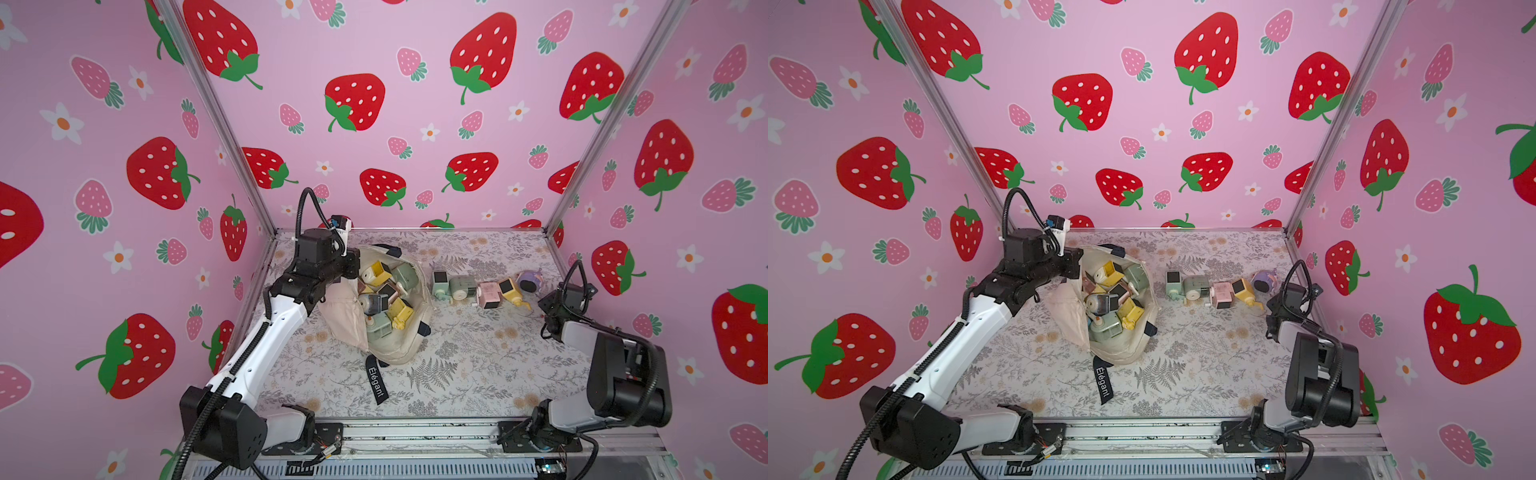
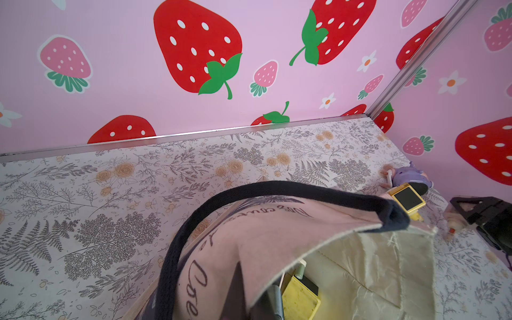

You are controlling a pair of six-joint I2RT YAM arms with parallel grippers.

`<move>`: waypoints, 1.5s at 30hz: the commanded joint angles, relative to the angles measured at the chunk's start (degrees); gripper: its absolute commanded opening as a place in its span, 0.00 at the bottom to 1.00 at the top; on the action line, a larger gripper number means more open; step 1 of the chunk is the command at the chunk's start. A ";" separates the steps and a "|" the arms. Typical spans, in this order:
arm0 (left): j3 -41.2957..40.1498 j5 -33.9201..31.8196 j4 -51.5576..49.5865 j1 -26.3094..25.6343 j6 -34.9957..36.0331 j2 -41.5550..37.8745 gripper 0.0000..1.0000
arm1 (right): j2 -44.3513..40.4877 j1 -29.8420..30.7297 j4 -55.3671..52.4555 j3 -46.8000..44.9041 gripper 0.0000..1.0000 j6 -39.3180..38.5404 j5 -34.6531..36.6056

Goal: Take out the pencil sharpeners from the tote bags
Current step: Place the pencil sharpener at the center of the board.

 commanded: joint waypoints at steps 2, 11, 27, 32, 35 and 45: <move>3.25 2.15 2.85 0.01 0.02 0.34 0.00 | 5.19 -1.83 5.52 2.55 0.47 6.31 -4.56; 3.19 2.06 2.75 0.04 0.16 0.28 0.00 | 12.00 -2.24 10.62 5.05 0.51 8.91 -9.12; 3.28 2.23 2.71 0.04 0.16 0.29 0.00 | 7.53 -2.24 12.52 2.63 0.99 8.90 -13.45; 3.28 2.06 2.69 0.02 0.29 0.29 0.00 | 1.02 -1.80 11.08 -1.24 0.99 6.98 -12.55; 3.18 2.02 2.67 0.02 0.24 0.21 0.00 | -3.36 -1.00 9.79 -3.05 1.00 5.35 -10.87; 2.97 1.97 2.67 0.00 0.24 -0.30 0.00 | -21.46 10.90 3.22 -6.27 0.95 -4.26 -8.78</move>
